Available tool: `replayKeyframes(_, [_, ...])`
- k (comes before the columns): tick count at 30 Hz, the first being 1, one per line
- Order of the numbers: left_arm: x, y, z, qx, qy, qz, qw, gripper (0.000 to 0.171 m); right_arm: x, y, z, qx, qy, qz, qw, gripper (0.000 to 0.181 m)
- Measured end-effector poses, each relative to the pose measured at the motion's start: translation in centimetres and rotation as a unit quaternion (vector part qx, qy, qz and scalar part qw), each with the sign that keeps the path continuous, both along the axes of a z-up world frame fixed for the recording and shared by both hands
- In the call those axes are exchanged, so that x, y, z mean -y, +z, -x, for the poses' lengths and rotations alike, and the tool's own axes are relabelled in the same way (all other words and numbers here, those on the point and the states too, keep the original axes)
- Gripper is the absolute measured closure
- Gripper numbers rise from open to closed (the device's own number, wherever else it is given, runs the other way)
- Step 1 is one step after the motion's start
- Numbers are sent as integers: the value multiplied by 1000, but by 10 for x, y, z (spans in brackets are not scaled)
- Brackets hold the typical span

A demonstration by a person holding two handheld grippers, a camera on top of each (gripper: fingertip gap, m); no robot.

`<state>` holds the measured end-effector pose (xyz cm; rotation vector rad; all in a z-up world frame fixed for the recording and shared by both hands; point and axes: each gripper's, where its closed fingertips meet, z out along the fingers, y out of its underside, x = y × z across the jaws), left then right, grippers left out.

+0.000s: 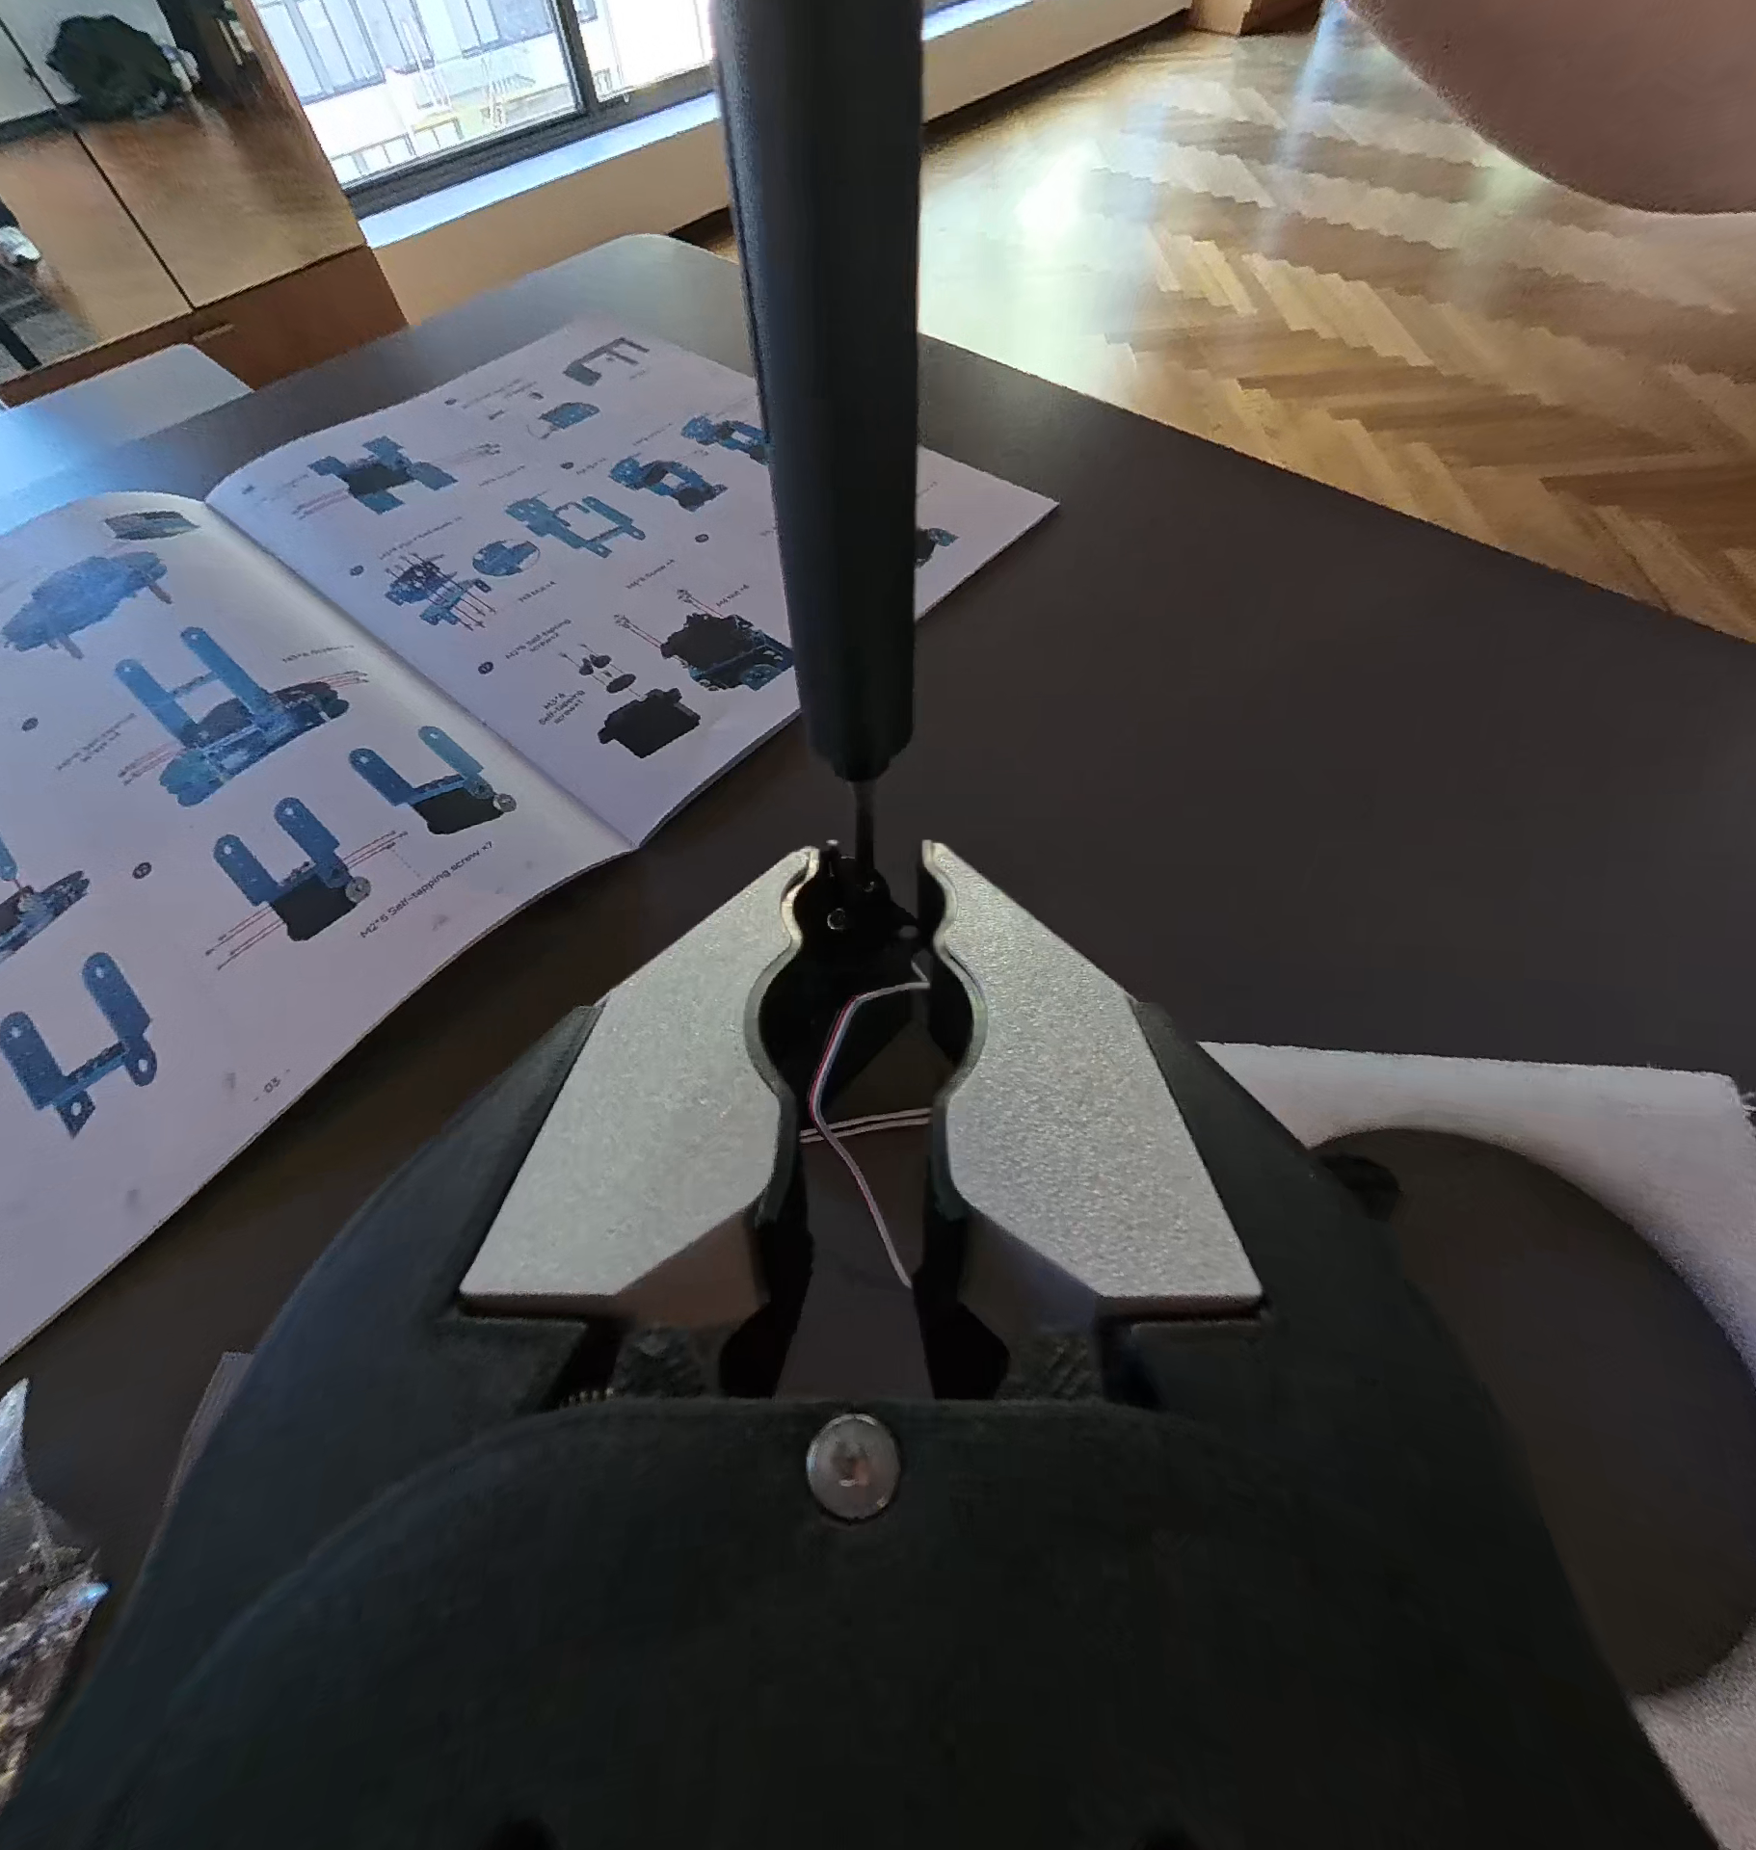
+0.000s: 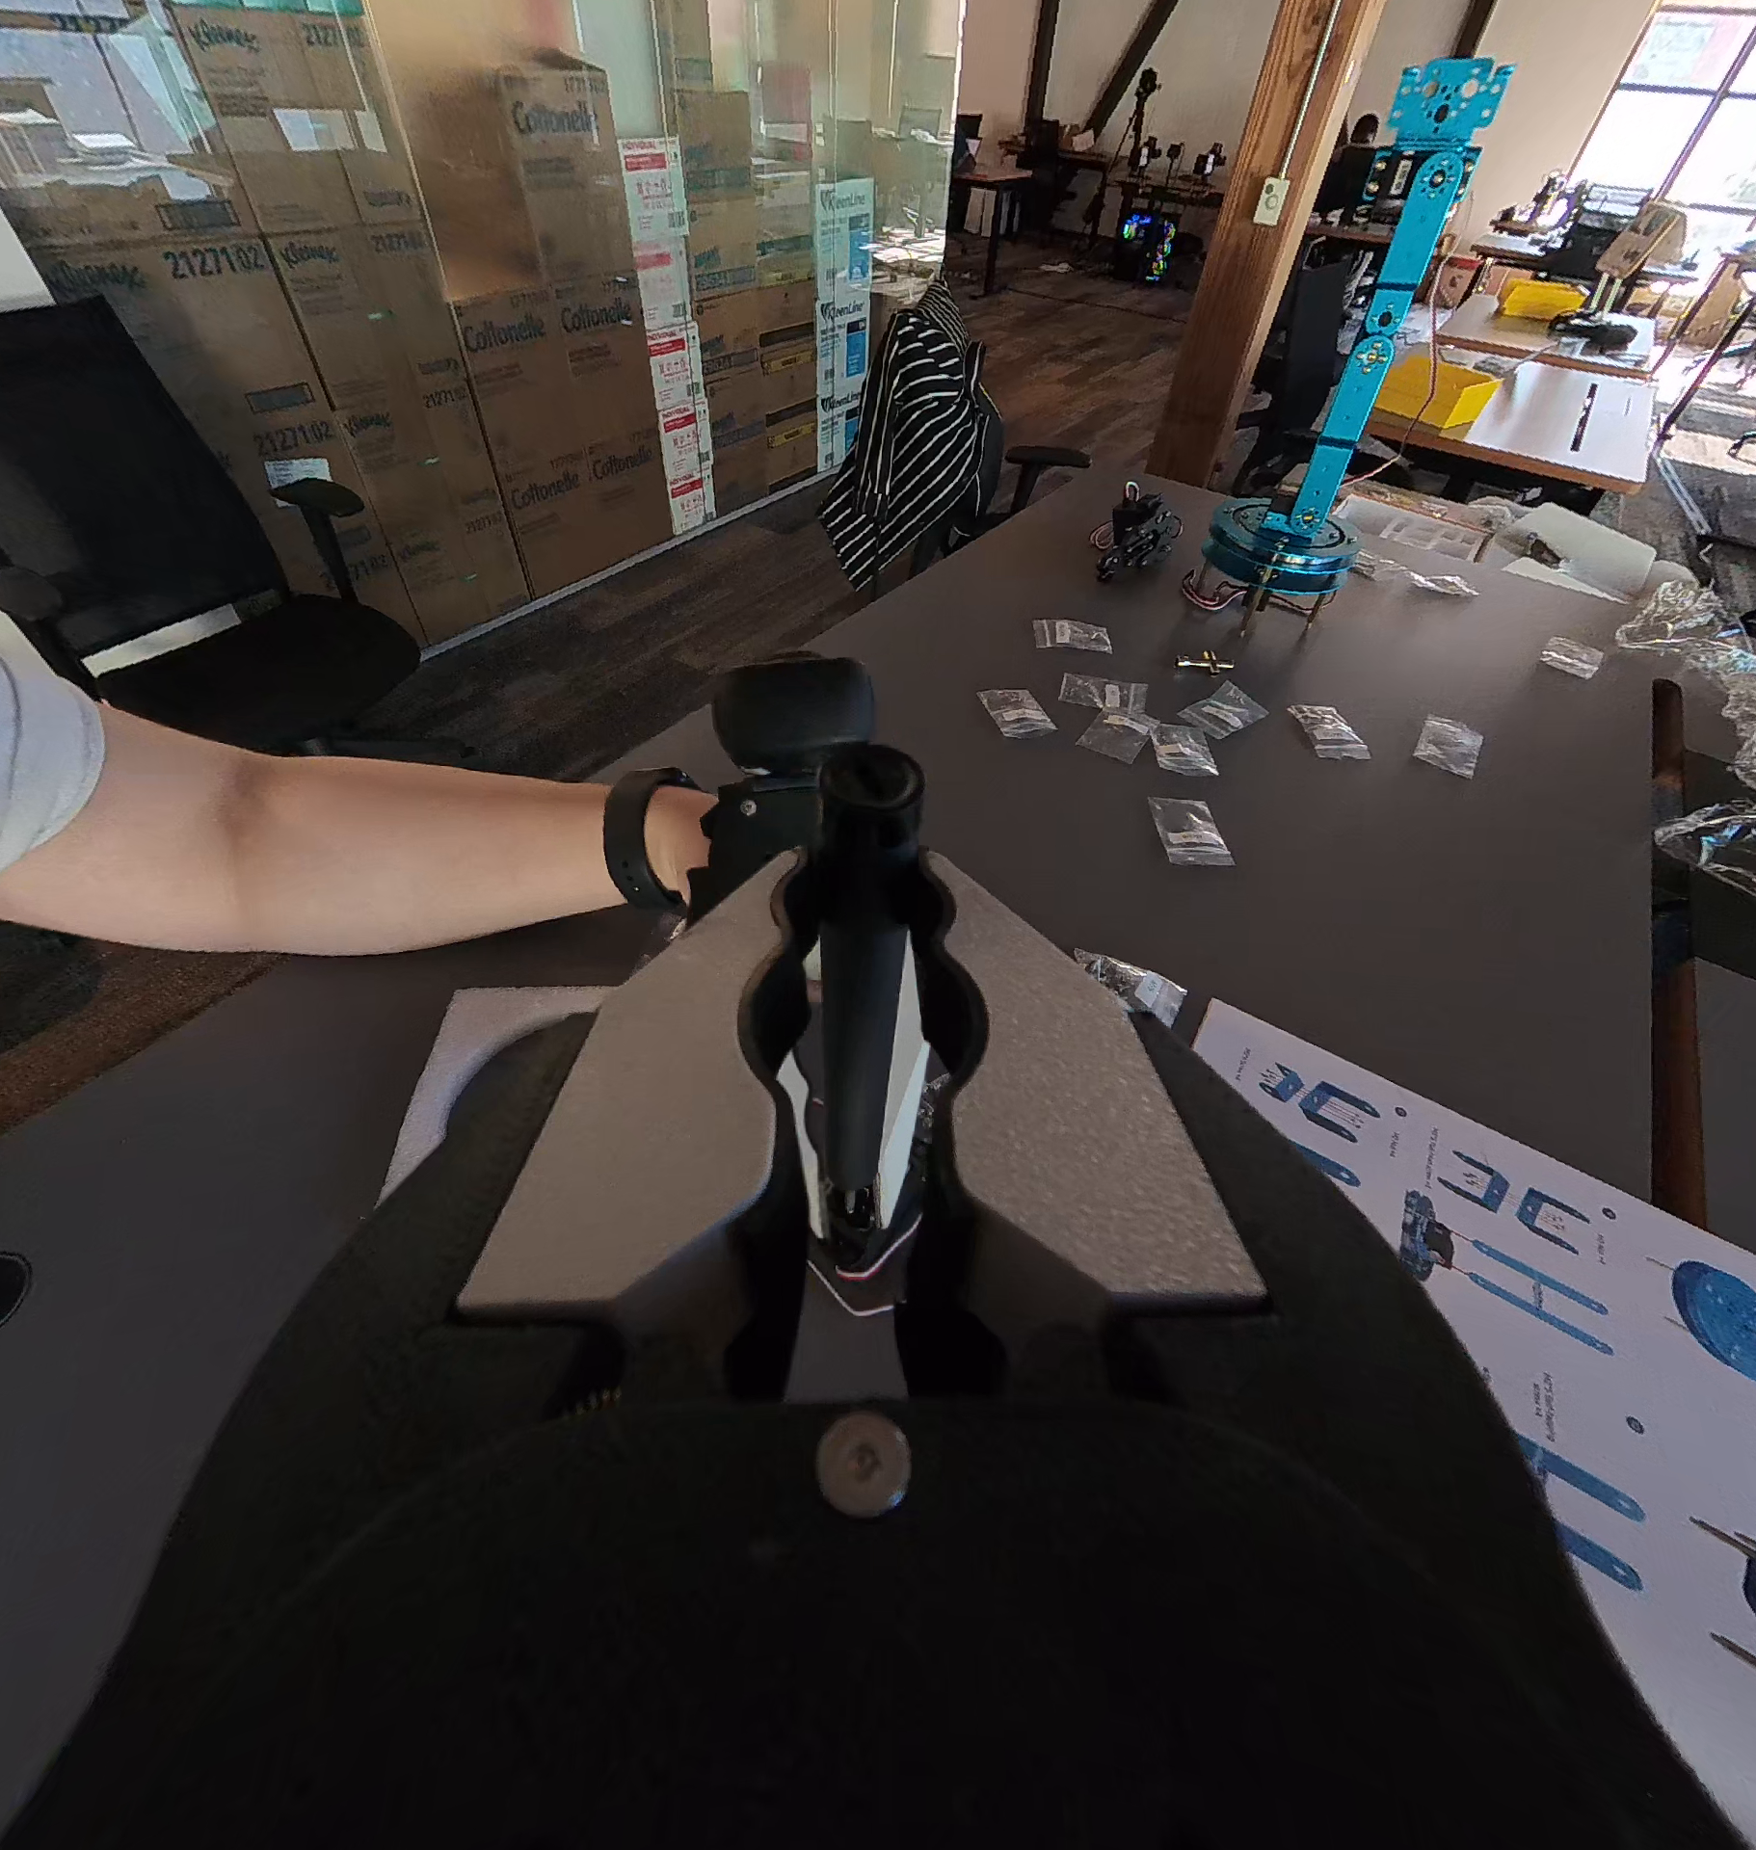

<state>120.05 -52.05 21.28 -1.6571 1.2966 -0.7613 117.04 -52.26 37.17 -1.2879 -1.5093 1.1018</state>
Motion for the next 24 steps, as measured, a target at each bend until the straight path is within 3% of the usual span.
replayKeyframes(3, [4,0,2,-7,-5,7,1000,149,0,0,-1,3,-3,-5,1000,166])
replayKeyframes(11, [-1,-2,25,-59,30,-20,998,146,0,-3,1,17,-3,-17,1000,166])
replayKeyframes(20, [-20,-9,77,-73,116,0,991,135,-2,-5,27,44,14,-24,999,166])
replayKeyframes(24, [-19,-8,81,-49,111,10,993,141,-2,-3,42,64,28,-22,997,166])
